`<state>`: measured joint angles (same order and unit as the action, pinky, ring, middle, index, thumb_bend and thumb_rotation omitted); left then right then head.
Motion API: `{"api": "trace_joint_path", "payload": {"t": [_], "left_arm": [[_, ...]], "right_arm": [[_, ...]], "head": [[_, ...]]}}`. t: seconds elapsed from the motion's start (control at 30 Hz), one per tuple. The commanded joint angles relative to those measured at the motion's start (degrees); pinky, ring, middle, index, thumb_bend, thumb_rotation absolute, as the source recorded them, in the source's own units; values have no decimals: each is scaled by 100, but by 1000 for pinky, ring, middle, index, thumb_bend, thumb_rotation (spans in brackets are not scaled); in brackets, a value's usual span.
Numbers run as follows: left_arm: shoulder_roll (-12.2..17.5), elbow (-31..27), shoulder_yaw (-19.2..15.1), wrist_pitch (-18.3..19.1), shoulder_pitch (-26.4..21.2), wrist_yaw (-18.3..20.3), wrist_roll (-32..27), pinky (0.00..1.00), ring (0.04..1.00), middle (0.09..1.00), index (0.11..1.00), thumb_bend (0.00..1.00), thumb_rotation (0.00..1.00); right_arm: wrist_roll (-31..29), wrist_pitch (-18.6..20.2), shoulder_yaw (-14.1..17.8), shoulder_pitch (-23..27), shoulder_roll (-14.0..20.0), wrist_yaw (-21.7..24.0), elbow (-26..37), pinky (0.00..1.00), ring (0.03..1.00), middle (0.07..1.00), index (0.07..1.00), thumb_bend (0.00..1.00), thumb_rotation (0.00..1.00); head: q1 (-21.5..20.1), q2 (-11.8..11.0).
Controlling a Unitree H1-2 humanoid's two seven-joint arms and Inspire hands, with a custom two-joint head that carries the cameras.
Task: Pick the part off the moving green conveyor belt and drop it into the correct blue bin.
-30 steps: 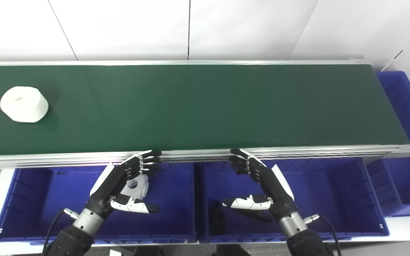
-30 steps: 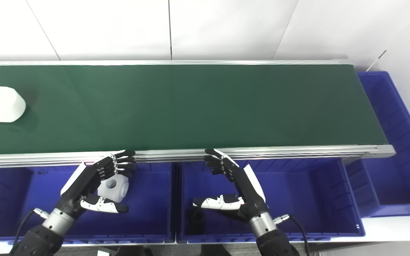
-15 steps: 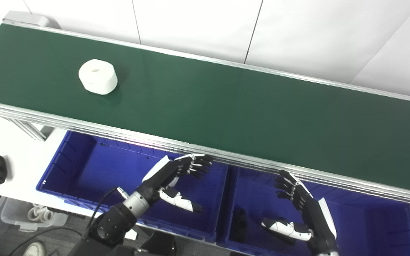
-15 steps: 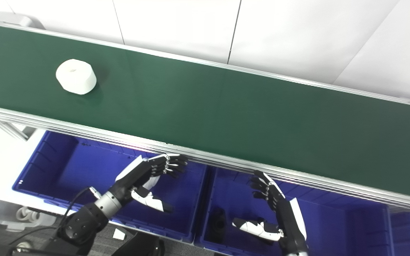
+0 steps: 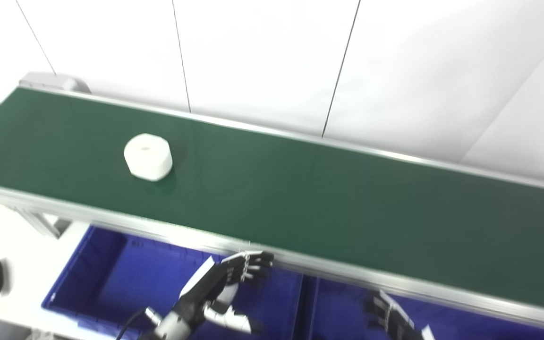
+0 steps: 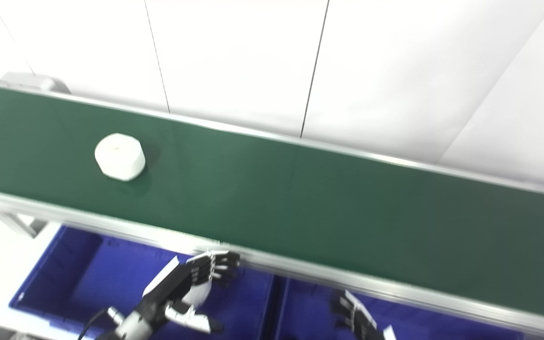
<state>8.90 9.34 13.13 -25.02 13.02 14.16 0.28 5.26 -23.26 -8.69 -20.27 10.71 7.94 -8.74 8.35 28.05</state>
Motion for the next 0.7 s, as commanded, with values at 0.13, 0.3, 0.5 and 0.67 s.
{"api": "trace_joint_path", "payload": {"t": [0.13,0.3,0.5,0.67], "left_arm": [[-128,-671,-447,-190,-232,304,-345,619,707,776,763,929,234],[-124,-1013,-685,-190,-397,335,-322,639,725,786,776,917,239],[-76,-1296,-946,-190,-716,344,-334,678,770,817,794,909,235],[45,-1447,-1151,-187,-981,69,98,715,804,851,834,848,256]], "right_arm": [[79,-356,-9,110,-21,-95,-63,684,779,792,836,898,197],[145,-359,-30,182,-36,-165,-173,660,768,785,829,893,202],[137,-364,-58,240,-44,-233,-250,649,762,780,825,902,216],[115,-365,-89,308,-46,-308,-299,639,750,770,819,908,199]], "head": [[26,-347],[81,-438],[113,-440],[125,-390]]}}
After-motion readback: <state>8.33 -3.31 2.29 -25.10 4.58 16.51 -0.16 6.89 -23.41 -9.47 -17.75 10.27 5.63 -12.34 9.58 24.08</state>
